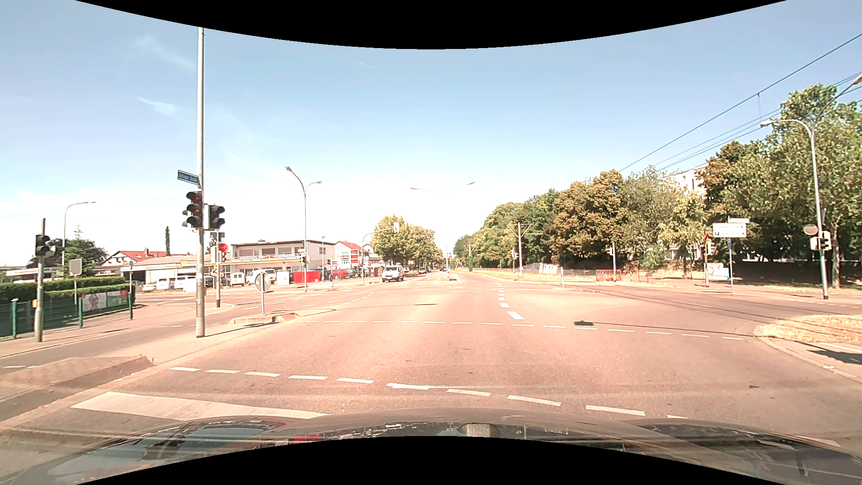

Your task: Follow the waypoints while adhering to traffic rules and regulations

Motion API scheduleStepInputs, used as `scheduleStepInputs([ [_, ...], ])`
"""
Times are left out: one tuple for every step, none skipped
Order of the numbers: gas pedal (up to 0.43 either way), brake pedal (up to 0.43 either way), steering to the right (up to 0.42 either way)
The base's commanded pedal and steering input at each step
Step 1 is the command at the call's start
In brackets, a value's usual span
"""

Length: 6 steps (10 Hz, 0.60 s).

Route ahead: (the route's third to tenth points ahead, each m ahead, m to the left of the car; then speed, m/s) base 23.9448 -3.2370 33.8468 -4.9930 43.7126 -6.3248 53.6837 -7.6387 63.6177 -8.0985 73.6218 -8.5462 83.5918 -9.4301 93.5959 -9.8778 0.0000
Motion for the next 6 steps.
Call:
scheduleStepInputs([
  [0.0, 0.171, 0.008],
  [0.0, 0.012, 0.008],
  [0.0, 0.0, 0.009],
  [0.0, 0.0, 0.008],
  [0.0, 0.0, 0.008],
  [0.047, 0.0, 0.009],
])
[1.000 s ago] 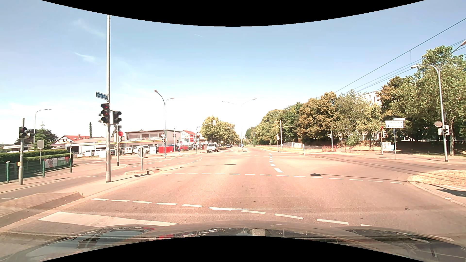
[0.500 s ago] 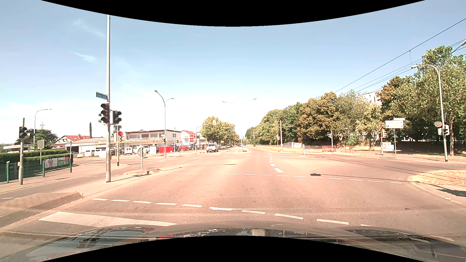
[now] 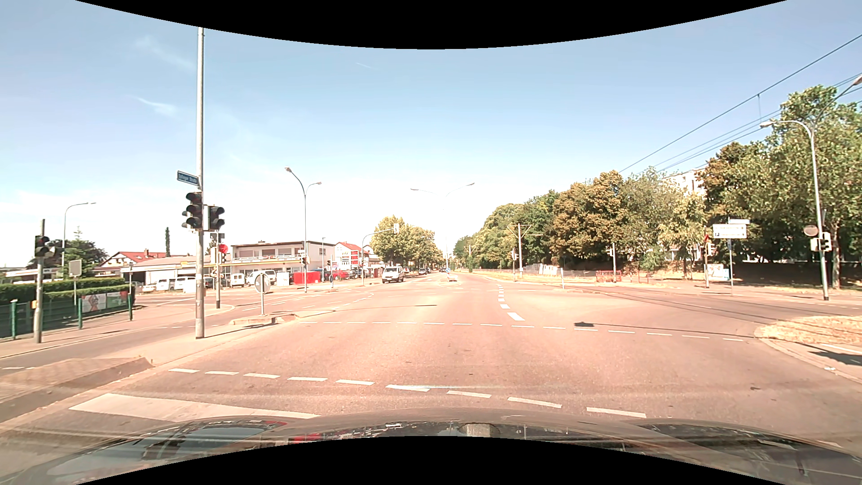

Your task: Follow the waypoints while adhering to traffic rules and regulations

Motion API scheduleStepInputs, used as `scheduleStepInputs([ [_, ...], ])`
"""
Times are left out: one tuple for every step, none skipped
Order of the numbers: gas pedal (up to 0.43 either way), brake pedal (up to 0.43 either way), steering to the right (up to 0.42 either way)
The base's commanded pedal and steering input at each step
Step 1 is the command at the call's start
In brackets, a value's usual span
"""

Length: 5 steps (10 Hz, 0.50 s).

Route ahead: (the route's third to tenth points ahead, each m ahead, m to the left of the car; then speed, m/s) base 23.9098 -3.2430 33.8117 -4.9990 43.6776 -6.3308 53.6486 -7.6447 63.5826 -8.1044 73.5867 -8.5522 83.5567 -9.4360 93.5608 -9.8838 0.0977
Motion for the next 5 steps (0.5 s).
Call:
scheduleStepInputs([
  [0.15, 0.0, 0.009],
  [0.189, 0.0, 0.009],
  [0.22, 0.0, 0.009],
  [0.28, 0.0, 0.01],
  [0.311, 0.0, 0.011],
])
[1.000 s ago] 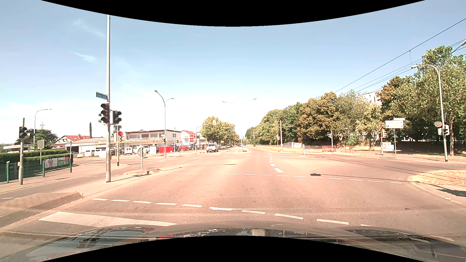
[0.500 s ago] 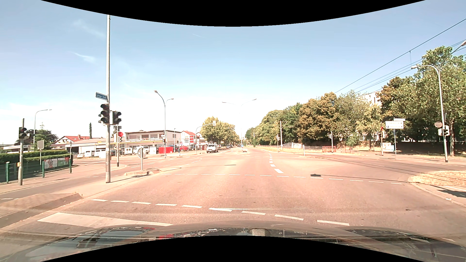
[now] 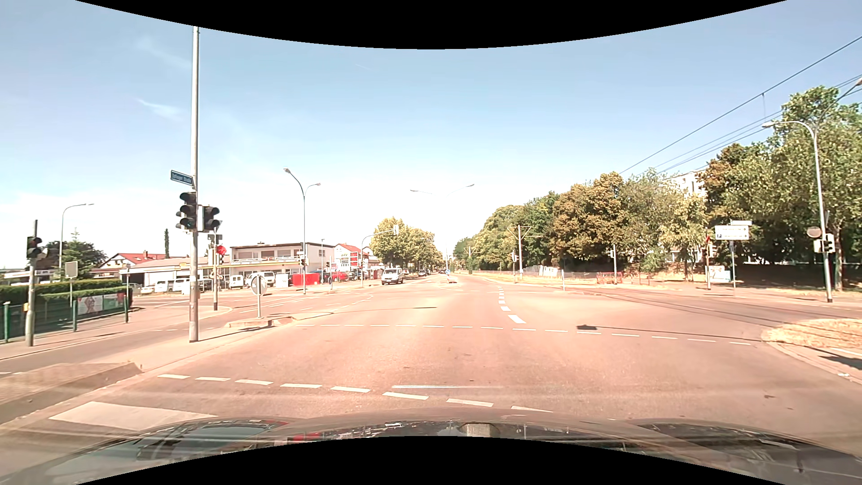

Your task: Follow the waypoints while adhering to traffic rules and regulations

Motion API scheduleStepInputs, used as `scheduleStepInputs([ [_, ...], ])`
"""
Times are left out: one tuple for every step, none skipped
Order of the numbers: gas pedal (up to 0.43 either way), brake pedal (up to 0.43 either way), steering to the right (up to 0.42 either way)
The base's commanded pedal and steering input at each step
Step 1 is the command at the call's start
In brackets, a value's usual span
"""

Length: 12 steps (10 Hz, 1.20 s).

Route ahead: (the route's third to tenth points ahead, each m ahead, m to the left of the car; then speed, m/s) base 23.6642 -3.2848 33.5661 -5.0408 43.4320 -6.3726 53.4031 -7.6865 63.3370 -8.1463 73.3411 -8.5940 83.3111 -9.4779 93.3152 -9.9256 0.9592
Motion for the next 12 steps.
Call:
scheduleStepInputs([
  [0.331, 0.0, 0.011],
  [0.331, 0.0, 0.011],
  [0.331, 0.0, 0.011],
  [0.339, 0.0, 0.011],
  [0.339, 0.0, 0.011],
  [0.339, 0.0, 0.011],
  [0.35, 0.0, 0.011],
  [0.35, 0.0, 0.011],
  [0.35, 0.0, 0.011],
  [0.35, 0.0, 0.011],
  [0.35, 0.0, 0.011],
  [0.35, 0.0, 0.011],
])
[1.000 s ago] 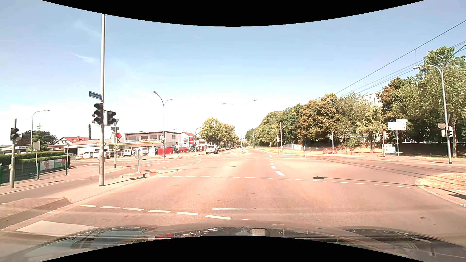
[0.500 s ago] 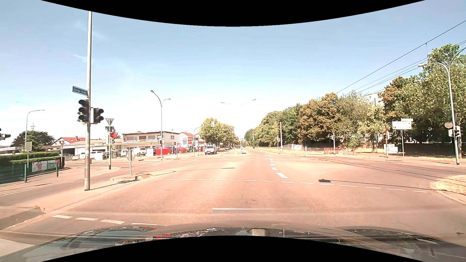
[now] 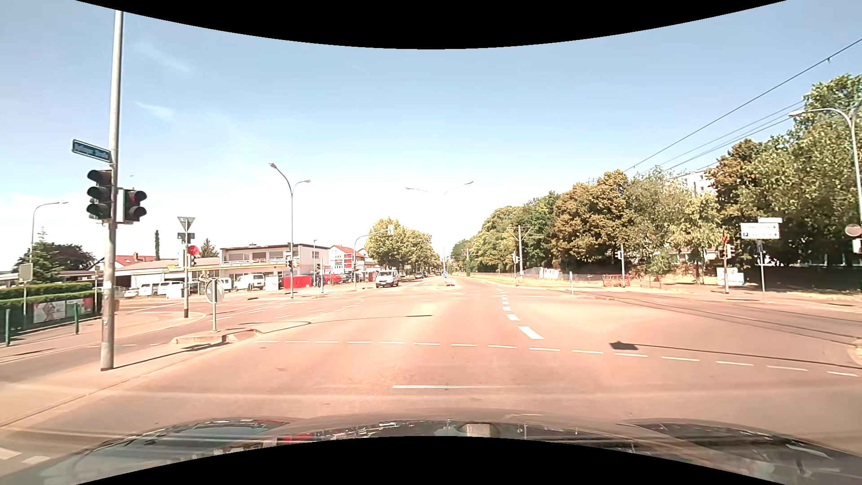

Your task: Follow the waypoints while adhering to traffic rules and regulations

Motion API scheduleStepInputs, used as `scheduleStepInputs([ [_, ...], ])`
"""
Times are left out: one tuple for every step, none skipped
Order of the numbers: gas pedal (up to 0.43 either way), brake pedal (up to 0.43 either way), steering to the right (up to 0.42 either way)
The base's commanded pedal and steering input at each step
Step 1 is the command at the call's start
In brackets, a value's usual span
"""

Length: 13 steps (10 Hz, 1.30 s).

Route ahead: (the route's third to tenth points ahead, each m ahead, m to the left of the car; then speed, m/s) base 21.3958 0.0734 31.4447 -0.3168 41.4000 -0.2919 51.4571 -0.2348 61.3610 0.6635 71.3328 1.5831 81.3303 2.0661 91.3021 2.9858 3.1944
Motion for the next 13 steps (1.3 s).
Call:
scheduleStepInputs([
  [0.35, 0.0, 0.011],
  [0.35, 0.0, 0.011],
  [0.35, 0.0, 0.011],
  [0.339, 0.0, 0.011],
  [0.339, 0.0, 0.011],
  [0.339, 0.0, 0.011],
  [0.339, 0.0, 0.011],
  [0.339, 0.0, 0.012],
  [0.339, 0.0, 0.014],
  [0.339, 0.0, 0.015],
  [0.339, 0.0, 0.018],
  [0.339, 0.0, 0.021],
  [0.339, 0.0, 0.022],
])
